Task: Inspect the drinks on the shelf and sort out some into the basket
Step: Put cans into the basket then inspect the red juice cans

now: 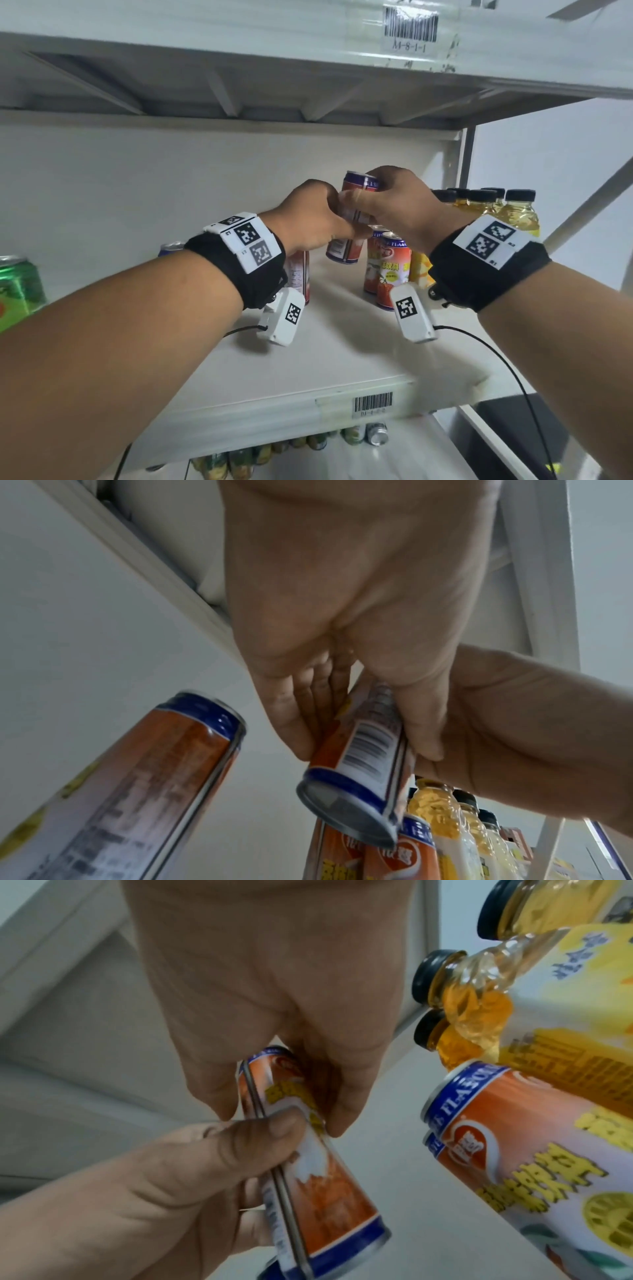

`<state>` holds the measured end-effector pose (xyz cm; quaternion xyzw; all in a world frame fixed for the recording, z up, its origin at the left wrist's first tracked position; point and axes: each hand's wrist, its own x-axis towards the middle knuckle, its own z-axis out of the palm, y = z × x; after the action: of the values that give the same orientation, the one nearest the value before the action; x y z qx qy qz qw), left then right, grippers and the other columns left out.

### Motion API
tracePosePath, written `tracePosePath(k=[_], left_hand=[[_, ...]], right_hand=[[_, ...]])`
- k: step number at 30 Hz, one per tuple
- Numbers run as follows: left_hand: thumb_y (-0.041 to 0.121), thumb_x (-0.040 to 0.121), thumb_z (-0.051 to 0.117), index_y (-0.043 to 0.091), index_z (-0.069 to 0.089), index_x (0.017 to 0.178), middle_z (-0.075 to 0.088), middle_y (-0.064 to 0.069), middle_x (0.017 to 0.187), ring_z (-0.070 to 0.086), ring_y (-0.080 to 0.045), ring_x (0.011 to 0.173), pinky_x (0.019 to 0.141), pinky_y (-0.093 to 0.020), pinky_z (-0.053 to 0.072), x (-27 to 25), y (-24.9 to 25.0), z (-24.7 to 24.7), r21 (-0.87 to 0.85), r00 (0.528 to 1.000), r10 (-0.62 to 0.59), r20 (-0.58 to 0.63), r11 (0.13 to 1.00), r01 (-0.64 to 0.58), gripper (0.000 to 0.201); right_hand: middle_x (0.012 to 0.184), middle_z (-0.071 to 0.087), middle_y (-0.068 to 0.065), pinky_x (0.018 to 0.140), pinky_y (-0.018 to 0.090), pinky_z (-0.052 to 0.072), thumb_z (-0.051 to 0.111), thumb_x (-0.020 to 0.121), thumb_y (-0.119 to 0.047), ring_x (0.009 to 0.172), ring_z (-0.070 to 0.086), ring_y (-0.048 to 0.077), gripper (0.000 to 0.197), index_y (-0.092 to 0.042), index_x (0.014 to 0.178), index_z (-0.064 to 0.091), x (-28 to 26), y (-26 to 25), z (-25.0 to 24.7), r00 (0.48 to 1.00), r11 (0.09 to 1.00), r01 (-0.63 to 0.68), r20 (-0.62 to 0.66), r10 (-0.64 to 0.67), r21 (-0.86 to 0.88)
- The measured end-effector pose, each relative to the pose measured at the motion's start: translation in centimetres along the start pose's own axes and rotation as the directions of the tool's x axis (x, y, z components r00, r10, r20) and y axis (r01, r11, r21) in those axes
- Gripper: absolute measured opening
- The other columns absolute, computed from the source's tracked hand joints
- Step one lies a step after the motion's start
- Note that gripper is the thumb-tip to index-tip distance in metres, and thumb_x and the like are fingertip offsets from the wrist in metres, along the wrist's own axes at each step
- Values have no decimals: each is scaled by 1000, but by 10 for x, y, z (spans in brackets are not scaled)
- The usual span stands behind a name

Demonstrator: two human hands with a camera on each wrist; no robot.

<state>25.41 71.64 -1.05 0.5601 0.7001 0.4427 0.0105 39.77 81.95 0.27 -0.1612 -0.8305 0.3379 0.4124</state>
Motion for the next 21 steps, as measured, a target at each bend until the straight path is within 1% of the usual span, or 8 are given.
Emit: tracePosePath(k=[2,5,9,11,13,16,17,21], left_hand=[[45,63,100,15,77,92,82,-1,90,80,-23,89,91,-49,65,0,-1,0,77,1000,-9,-20,997,10,47],[48,67,100,19,73,102,78,4,100,76,-18,94,93,-43,63,0,-3,-4,233,1000,-10,-9,972,11,53],[49,77,91,16,68,132,70,5,116,68,-18,108,98,-37,59,3,-13,-17,528,999,-17,30,849,-2,67],[47,84,85,16,66,138,70,2,124,66,-19,112,99,-34,57,7,-24,-21,592,999,-52,10,805,36,66],[47,88,79,17,68,134,70,1,126,65,-21,113,97,-32,55,9,-34,-22,626,994,-105,-3,776,84,56],[44,89,75,22,69,110,69,0,114,63,-23,103,84,-31,51,8,-43,-19,661,984,-176,9,740,126,31],[42,89,76,23,67,106,67,1,111,62,-23,101,82,-31,49,8,-46,-18,666,983,-185,10,734,131,28],[41,89,76,19,67,114,62,2,108,59,-22,99,80,-30,45,2,-46,-19,670,984,-178,-23,728,147,34]], right_hand=[[95,73,4,72,39,60,85,80,-49,86,71,21,45,-16,106,69,4,-2,3,999,993,23,-23,-26,-119],[102,68,2,68,32,52,82,82,-47,90,65,20,44,-17,111,67,15,-3,6,999,959,37,-19,-44,-282],[108,64,-2,66,27,46,79,82,-39,98,60,19,37,-22,111,66,25,4,16,990,877,141,89,-113,-459],[109,64,-4,67,25,44,79,82,-37,98,59,19,35,-24,111,66,28,10,23,978,844,198,162,-134,-499],[111,65,-3,72,26,46,78,83,-36,99,59,19,34,-24,112,67,34,16,31,964,833,235,229,-134,-501],[111,66,-3,78,27,47,76,84,-34,100,59,18,30,-22,110,70,40,24,43,942,805,295,300,-153,-514],[110,66,-3,78,27,48,76,84,-34,99,60,19,29,-21,109,70,42,26,48,933,797,315,321,-161,-516],[106,67,0,76,28,46,77,82,-34,96,60,21,28,-19,105,72,46,29,60,909,776,361,380,-170,-517]])
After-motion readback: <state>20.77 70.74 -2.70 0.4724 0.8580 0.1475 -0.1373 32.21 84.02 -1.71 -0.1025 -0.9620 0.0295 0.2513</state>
